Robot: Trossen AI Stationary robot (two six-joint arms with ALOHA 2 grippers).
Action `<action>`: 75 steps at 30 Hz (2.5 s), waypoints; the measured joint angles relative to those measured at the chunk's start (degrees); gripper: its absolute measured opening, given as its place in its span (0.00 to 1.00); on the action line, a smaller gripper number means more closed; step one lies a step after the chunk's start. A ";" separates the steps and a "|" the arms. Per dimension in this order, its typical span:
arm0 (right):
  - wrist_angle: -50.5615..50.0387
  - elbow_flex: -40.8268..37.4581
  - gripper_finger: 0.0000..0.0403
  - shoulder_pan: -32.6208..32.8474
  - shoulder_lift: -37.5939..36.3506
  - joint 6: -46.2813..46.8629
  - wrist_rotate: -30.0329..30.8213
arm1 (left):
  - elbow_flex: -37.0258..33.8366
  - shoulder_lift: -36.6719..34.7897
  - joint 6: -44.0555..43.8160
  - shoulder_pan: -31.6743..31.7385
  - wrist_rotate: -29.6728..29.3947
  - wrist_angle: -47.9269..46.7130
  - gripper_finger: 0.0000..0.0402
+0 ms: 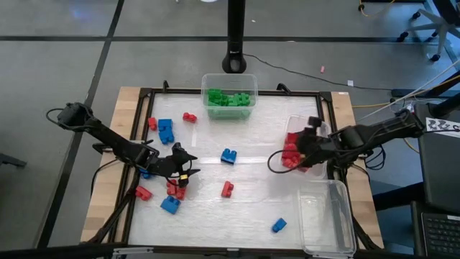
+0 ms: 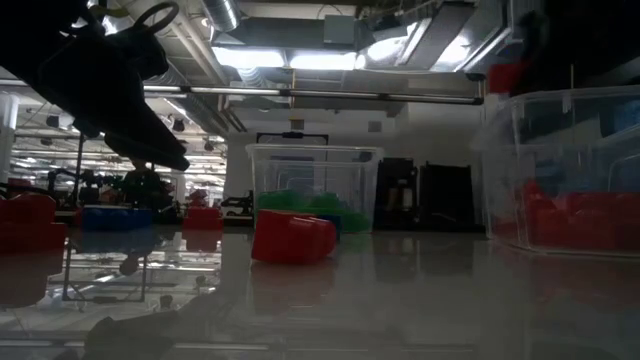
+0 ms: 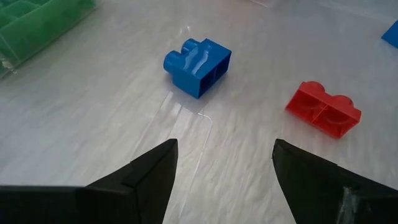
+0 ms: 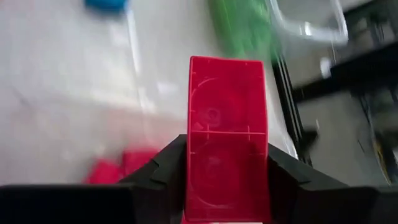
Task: Sort blocks
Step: Put the red game piece into the middle right transparent bin
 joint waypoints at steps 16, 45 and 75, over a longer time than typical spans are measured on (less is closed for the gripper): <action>-3.85 -10.60 0.50 0.02 0.05 2.83 -3.42 | 0.00 0.00 0.07 0.00 0.00 -0.08 0.63; 54.36 3.65 0.98 0.02 30.76 -30.58 -20.36 | -0.02 0.00 -0.31 0.00 0.00 0.22 0.63; 57.81 18.12 0.97 -6.01 61.59 -46.79 -47.39 | -0.02 -0.02 -0.35 0.00 0.02 0.05 0.63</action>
